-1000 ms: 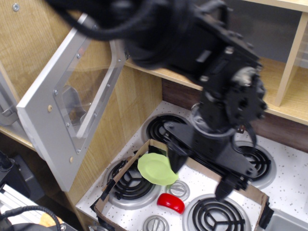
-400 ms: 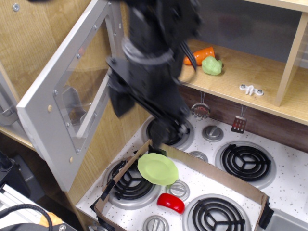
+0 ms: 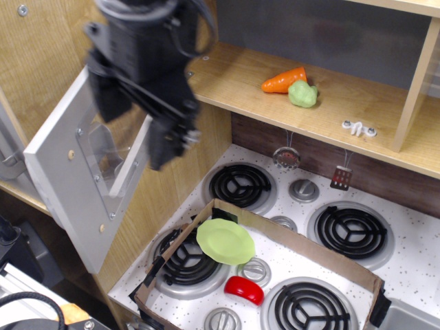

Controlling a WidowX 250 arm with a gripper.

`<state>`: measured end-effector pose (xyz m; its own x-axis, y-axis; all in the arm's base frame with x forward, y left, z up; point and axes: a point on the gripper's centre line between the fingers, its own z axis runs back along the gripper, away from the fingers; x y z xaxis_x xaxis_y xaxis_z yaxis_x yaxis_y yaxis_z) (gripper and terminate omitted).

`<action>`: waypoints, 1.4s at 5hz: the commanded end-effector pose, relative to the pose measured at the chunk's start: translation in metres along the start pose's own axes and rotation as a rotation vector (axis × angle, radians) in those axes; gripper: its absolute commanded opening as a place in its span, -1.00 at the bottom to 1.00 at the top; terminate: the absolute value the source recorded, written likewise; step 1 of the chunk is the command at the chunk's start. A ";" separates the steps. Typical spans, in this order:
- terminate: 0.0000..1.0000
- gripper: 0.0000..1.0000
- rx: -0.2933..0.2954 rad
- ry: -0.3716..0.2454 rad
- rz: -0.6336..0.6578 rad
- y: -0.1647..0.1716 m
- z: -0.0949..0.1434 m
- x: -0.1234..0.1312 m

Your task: Close microwave

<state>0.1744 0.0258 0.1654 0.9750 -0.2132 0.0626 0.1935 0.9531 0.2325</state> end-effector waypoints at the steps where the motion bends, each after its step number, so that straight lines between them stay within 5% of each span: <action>1: -1.00 1.00 0.022 0.022 0.099 0.042 0.026 -0.004; 2: -1.00 1.00 -0.027 0.086 0.163 0.057 0.032 -0.003; 3: -1.00 1.00 -0.099 0.084 0.260 0.068 0.025 -0.005; 7: -1.00 1.00 -0.205 -0.047 0.306 0.066 -0.034 -0.001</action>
<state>0.1888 0.0945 0.1413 0.9875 0.0884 0.1303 -0.0876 0.9961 -0.0119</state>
